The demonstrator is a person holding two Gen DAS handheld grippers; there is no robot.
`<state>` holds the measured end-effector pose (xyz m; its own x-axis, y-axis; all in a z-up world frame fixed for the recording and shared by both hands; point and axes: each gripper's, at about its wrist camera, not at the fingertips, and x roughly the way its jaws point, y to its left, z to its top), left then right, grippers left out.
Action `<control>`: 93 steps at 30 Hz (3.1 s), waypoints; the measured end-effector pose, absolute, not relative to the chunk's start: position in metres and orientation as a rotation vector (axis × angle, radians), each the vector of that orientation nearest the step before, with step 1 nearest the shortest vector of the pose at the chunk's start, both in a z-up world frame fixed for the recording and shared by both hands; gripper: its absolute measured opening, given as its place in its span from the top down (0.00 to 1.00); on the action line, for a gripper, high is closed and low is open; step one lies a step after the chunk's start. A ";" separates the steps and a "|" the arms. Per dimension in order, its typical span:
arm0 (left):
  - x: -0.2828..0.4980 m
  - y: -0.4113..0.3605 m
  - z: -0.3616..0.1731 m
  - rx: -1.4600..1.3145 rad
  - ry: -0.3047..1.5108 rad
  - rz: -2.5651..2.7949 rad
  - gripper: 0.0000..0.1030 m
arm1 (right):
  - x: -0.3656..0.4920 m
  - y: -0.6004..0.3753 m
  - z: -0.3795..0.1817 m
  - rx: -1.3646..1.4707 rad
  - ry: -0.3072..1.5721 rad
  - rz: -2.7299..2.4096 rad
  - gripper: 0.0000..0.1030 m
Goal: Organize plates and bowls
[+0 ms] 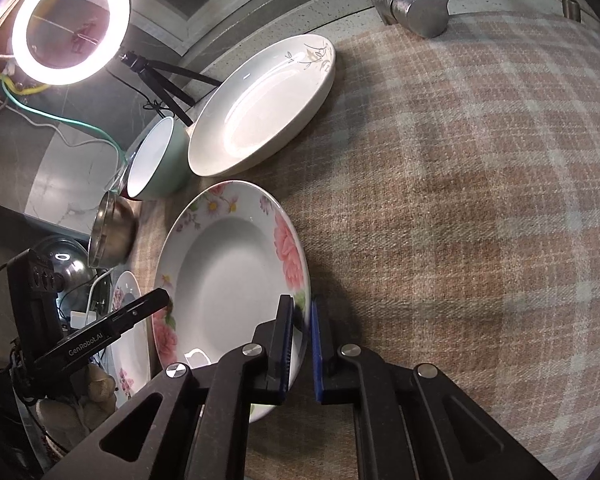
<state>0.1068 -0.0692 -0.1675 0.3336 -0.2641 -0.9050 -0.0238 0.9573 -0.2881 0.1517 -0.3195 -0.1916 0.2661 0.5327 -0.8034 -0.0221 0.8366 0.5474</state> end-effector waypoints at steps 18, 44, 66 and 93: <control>0.103 -0.066 -0.162 -0.303 1.198 -0.161 0.90 | 0.148 -0.319 -0.184 0.474 1.249 0.377 0.92; 0.084 -0.042 -0.133 -0.338 1.132 -0.152 0.90 | 0.128 -0.299 -0.154 0.472 1.197 0.393 0.92; 0.053 0.002 -0.125 -0.375 1.110 -0.106 0.90 | 0.109 -0.248 -0.143 0.449 1.188 0.443 0.92; 0.016 0.072 -0.134 -0.436 1.107 -0.018 0.90 | 0.097 -0.170 -0.147 0.377 1.240 0.506 0.92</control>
<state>0.0163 0.0724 -0.1343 0.4559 -0.2283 -0.8602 -0.2002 0.9155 -0.3490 0.0973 -0.1700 -0.1469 0.2392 0.5562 -0.7959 -0.1589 0.8311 0.5330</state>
